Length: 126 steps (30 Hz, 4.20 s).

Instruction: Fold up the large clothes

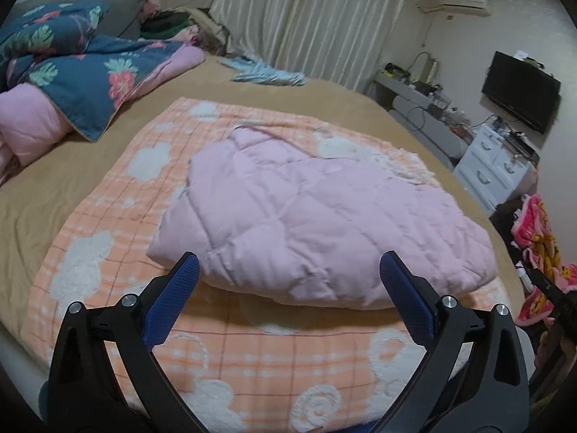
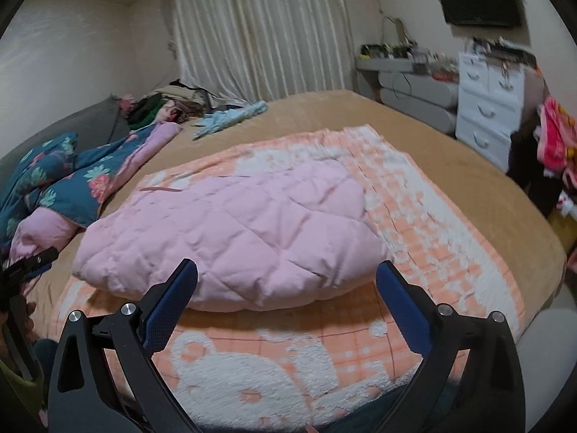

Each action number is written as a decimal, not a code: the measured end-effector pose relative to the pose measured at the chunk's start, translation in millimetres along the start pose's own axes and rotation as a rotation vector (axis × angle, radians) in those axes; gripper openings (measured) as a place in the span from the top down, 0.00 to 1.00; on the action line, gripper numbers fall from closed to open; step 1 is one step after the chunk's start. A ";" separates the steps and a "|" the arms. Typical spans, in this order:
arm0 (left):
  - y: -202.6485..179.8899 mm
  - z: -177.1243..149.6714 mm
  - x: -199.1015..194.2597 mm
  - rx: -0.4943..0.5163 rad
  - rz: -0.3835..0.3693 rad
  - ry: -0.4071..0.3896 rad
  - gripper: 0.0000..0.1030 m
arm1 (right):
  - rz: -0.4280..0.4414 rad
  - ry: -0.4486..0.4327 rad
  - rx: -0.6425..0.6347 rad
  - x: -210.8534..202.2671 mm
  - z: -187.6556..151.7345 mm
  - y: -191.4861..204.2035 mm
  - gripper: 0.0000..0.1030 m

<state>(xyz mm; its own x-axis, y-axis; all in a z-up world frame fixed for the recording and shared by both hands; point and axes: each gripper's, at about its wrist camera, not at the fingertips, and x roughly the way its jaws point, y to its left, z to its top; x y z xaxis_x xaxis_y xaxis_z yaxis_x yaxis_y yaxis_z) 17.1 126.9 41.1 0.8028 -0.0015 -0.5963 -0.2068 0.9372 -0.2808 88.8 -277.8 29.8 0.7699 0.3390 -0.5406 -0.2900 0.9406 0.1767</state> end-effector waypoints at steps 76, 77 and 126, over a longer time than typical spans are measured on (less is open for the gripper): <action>-60.2 -53.1 -14.0 0.154 -0.036 0.000 0.09 | 0.064 0.012 -0.155 -14.8 -48.5 86.0 0.04; -59.9 -52.9 -14.0 0.154 -0.035 0.000 0.09 | 0.064 0.012 -0.155 -14.9 -48.6 86.1 0.04; -56.1 -49.9 -14.0 0.184 -0.004 -0.020 0.09 | 0.048 0.011 -0.164 -16.0 -46.5 81.4 0.04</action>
<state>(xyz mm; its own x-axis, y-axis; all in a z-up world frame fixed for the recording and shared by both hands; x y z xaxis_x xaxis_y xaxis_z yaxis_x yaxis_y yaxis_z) -10.4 56.9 27.6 0.8146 -0.0001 -0.5800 -0.0991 0.9853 -0.1394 26.4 -207.7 14.5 0.7466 0.3827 -0.5442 -0.4161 0.9069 0.0669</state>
